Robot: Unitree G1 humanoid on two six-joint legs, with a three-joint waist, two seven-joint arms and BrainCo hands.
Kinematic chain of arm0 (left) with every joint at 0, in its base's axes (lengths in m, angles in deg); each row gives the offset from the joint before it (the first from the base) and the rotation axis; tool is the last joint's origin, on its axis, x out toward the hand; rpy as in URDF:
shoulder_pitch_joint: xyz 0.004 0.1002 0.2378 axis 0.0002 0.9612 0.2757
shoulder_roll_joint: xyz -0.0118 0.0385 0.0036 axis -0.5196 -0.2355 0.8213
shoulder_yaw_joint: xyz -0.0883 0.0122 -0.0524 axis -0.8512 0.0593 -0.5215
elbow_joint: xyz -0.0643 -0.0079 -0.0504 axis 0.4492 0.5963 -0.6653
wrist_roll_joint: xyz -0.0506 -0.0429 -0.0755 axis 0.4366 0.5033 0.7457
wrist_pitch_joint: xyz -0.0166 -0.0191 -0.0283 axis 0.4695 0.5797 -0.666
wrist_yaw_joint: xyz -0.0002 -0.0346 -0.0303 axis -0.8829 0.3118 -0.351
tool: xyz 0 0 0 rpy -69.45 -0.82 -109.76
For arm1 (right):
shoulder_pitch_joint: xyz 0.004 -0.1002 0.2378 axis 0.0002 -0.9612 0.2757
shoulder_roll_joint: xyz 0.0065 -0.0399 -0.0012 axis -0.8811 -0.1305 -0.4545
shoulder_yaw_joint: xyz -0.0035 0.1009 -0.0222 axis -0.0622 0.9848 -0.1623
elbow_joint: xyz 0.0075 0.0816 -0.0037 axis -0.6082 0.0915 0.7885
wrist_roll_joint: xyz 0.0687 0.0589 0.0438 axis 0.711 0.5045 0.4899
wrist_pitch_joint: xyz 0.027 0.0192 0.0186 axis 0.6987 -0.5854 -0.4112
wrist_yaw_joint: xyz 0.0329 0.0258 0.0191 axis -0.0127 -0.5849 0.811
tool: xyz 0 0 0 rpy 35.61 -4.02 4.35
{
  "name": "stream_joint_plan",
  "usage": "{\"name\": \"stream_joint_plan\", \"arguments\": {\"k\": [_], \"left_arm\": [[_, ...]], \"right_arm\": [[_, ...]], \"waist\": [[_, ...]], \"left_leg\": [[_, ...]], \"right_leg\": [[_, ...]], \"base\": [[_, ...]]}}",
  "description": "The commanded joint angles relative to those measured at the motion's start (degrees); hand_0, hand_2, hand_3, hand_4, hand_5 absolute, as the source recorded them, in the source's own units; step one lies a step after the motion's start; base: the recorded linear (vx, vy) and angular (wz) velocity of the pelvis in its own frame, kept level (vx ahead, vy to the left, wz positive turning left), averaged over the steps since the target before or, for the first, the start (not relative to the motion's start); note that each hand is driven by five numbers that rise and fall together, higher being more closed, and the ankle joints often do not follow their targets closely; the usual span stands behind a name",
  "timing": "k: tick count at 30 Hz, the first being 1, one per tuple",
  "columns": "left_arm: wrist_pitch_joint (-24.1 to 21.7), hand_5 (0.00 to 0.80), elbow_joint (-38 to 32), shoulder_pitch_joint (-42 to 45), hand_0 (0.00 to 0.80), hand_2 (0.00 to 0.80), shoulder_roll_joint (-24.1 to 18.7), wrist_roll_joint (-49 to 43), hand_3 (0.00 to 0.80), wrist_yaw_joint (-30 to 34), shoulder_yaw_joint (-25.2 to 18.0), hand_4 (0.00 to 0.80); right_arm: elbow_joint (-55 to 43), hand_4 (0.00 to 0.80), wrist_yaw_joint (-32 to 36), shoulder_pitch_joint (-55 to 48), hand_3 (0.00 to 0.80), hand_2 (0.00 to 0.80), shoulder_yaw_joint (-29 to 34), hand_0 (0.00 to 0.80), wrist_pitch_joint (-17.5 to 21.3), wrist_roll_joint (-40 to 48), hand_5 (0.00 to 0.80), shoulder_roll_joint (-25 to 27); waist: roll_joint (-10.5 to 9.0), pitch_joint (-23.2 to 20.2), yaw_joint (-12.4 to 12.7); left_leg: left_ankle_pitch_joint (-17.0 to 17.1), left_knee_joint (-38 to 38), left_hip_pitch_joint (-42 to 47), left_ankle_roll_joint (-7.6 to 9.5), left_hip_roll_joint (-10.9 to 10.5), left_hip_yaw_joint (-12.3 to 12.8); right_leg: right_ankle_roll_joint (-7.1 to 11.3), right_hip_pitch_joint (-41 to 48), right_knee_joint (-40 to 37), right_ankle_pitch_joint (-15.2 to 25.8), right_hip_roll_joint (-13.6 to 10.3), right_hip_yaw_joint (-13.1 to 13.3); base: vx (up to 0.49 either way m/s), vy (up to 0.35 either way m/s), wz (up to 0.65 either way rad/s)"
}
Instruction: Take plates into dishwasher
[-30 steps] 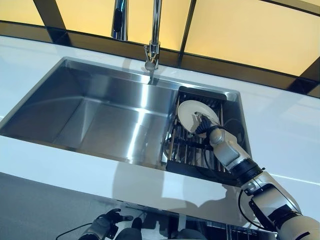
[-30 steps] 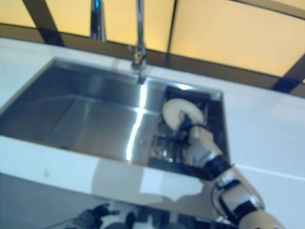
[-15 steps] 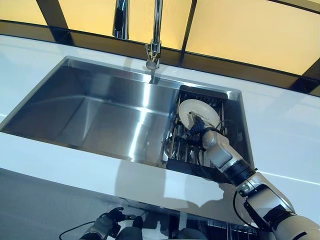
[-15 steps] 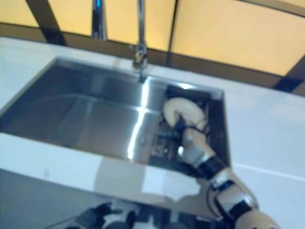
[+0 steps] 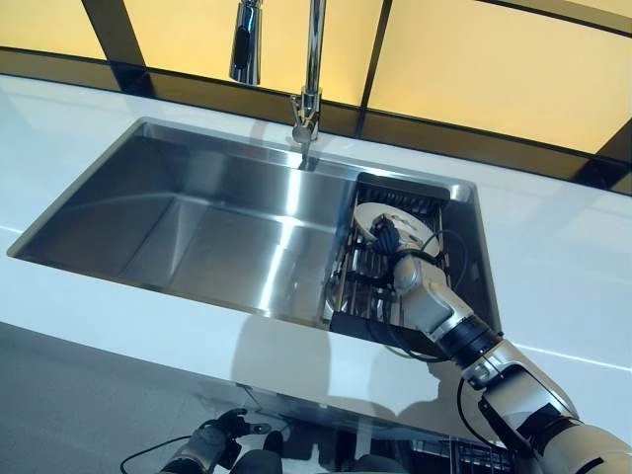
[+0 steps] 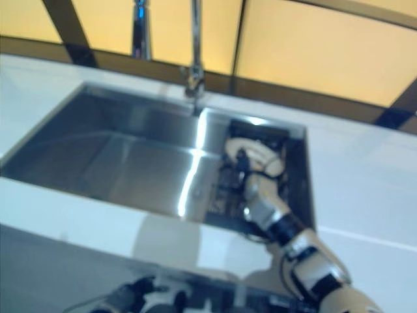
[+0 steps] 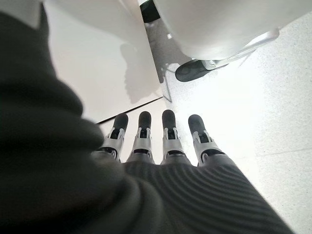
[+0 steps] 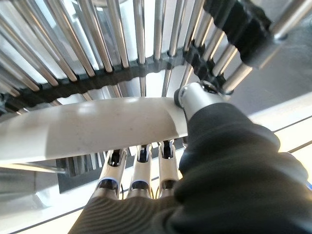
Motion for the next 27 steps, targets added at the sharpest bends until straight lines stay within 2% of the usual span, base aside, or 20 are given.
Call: {"name": "stream_joint_plan", "arguments": {"k": [1, 2, 10, 15, 18, 21, 27], "left_arm": [[-0.05, 0.000, 1.42, -3.24, 0.000, 0.000, 1.02, -1.57, 0.000, -0.49, 2.80, 0.000], [-0.09, 0.000, 1.46, -3.13, 0.000, 0.000, 1.12, -1.59, 0.000, -0.62, 2.80, 0.000], [0.00, 0.000, 1.36, -3.40, 0.000, 0.000, 1.06, -1.46, 0.000, -0.65, 2.66, 0.000], [-0.15, 0.000, 1.43, -2.98, 0.000, 0.000, 0.64, -1.56, 0.000, -0.63, 2.31, 0.000], [-0.07, 0.000, 1.27, -2.69, 0.000, 0.000, 0.23, -1.76, 0.000, -0.53, 1.98, 0.000], [0.14, 0.000, 0.94, -1.84, 0.000, 0.000, 0.05, -2.31, 0.000, -0.43, 1.72, 0.000], [-0.96, 0.000, 1.90, -0.76, 0.000, 0.000, 0.13, -2.26, 0.000, -0.62, 1.22, 0.000]], "right_arm": [[1.48, 0.762, -0.09, 3.46, 0.762, 0.762, -0.77, 0.762, 1.39, -1.25, 0.762, 1.41], [1.17, 0.800, -0.14, 3.12, 0.800, 0.800, -0.69, 0.800, 1.46, -1.31, 0.800, 1.48], [0.95, 0.800, -2.23, 3.49, 0.800, 0.800, 0.41, 0.800, 0.86, -0.39, 0.800, 2.36], [0.28, 0.800, -6.80, 3.74, 0.800, 0.800, 3.12, 0.800, 1.11, 8.20, 0.800, 3.70], [-0.96, 0.800, -9.45, 3.62, 0.800, 0.800, 5.47, 0.800, 2.46, 15.66, 0.800, 4.11], [-3.12, 0.800, -11.26, 2.19, 0.800, 0.800, 8.28, 0.800, 5.71, 23.53, 0.800, 4.42], [-6.63, 0.800, -12.77, -0.73, 0.800, 0.800, 11.78, 0.800, 11.57, 31.35, 0.800, 3.70]], "waist": [[0.98, 0.66, 1.84], [0.99, 0.56, 1.79], [1.07, 0.46, 1.69], [0.92, 0.35, 1.66], [0.74, 0.36, 1.58], [0.70, 0.15, 1.33], [0.59, -0.58, 0.67]], "left_leg": [[-0.21, -2.17, -0.27, 3.23, -0.01, 4.50], [-0.21, -2.31, -0.20, 3.26, -0.01, 4.44], [-0.02, -2.82, -0.02, 3.39, -0.07, 4.21], [-0.09, -2.85, 0.36, 3.41, -0.04, 4.10], [-0.16, -2.75, 0.57, 3.42, 0.08, 4.17], [-0.30, -2.79, 1.10, 3.50, 0.08, 4.31], [-0.63, -2.77, 1.89, 3.61, 0.12, 5.04]], "right_leg": [[4.53, 0.37, 6.36, -4.10, -2.21, 1.30], [4.55, 0.36, 6.30, -4.07, -2.20, 1.38], [4.62, 0.32, 6.28, -3.98, -2.18, 1.53], [4.73, 0.67, 6.34, -3.91, -2.24, 1.33], [4.80, 0.72, 6.60, -3.86, -2.25, 1.22], [4.86, 0.86, 6.79, -3.77, -2.19, 1.17], [4.77, 1.50, 6.38, -3.60, -1.99, 1.46]], "base": [[0.000, 0.000, 0.00], [0.000, 0.000, 0.00], [0.000, 0.000, 0.00], [0.000, 0.000, 0.00], [0.000, 0.000, 0.00], [0.000, 0.000, 0.00], [0.031, 0.012, -0.04]]}}
